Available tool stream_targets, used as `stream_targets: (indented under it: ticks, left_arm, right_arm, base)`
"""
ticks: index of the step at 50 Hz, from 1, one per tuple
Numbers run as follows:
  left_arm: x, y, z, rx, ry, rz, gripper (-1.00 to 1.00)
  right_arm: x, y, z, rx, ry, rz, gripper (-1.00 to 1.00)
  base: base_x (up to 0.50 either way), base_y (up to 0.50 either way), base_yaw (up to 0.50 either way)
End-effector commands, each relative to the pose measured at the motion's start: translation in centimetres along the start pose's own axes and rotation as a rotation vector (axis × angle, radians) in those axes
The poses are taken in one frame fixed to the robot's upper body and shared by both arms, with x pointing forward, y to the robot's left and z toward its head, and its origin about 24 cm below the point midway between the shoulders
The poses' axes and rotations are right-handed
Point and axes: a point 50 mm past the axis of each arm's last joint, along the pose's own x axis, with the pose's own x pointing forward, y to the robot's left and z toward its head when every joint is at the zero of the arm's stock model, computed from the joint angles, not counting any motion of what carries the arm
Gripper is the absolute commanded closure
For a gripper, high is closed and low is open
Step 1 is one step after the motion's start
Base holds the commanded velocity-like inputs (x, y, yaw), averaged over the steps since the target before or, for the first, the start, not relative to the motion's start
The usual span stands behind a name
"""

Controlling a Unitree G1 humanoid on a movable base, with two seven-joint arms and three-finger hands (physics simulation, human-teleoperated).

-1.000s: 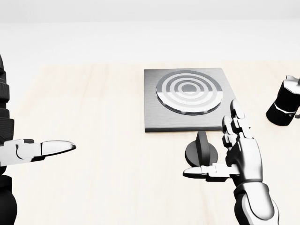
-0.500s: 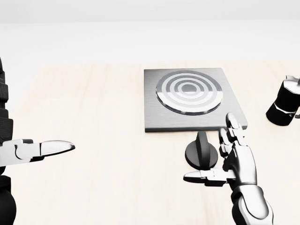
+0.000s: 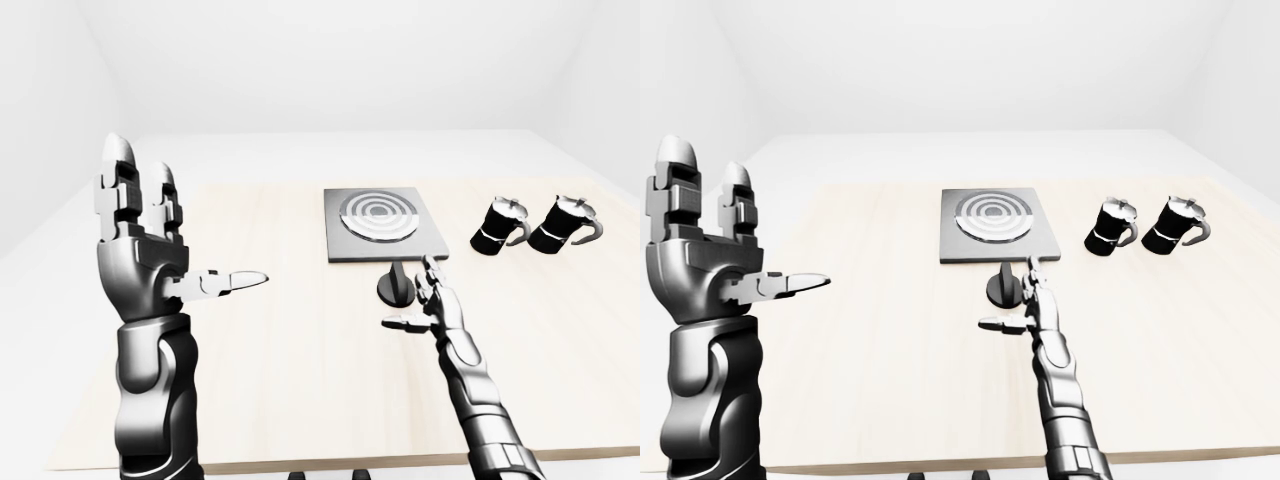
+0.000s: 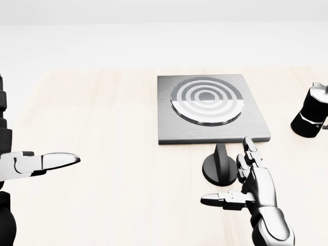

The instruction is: Turn off the stove.

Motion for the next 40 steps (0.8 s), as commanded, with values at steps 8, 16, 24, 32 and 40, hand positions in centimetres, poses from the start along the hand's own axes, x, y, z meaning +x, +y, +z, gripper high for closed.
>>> stream_targets:
  ticks: [8, 16, 24, 32, 40]
  left_arm:
    - [0.1, 0.1, 0.2, 0.001, -0.009, 0.003, -1.00]
    - [0.0, 0.1, 0.3, 0.001, -0.010, 0.004, -1.00]
    - [0.0, 0.1, 0.3, 0.001, -0.011, 0.004, -1.00]
    - [0.1, 0.2, 0.2, 0.002, -0.009, 0.005, -1.00]
    - [0.0, 0.2, -0.2, 0.006, 0.007, 0.008, -1.00]
  right_arm:
    - [0.1, 0.0, -1.8, 0.010, 0.088, 0.006, -1.00]
    - [0.2, 0.1, -2.2, 0.011, 0.103, 0.010, -1.00]
    - [0.3, 0.3, -1.9, 0.011, 0.094, 0.016, -1.00]
    - [0.6, 0.9, -2.3, 0.017, 0.113, 0.032, -1.00]
    - [-0.3, 4.2, -2.8, 0.027, 0.107, 0.136, -1.00]
  base:
    - [0.00, 0.00, 0.00]
    - [0.00, 0.00, 0.00]
    - [0.00, 0.00, 0.00]
    - [0.00, 0.00, 0.00]
    - [0.00, 0.00, 0.00]
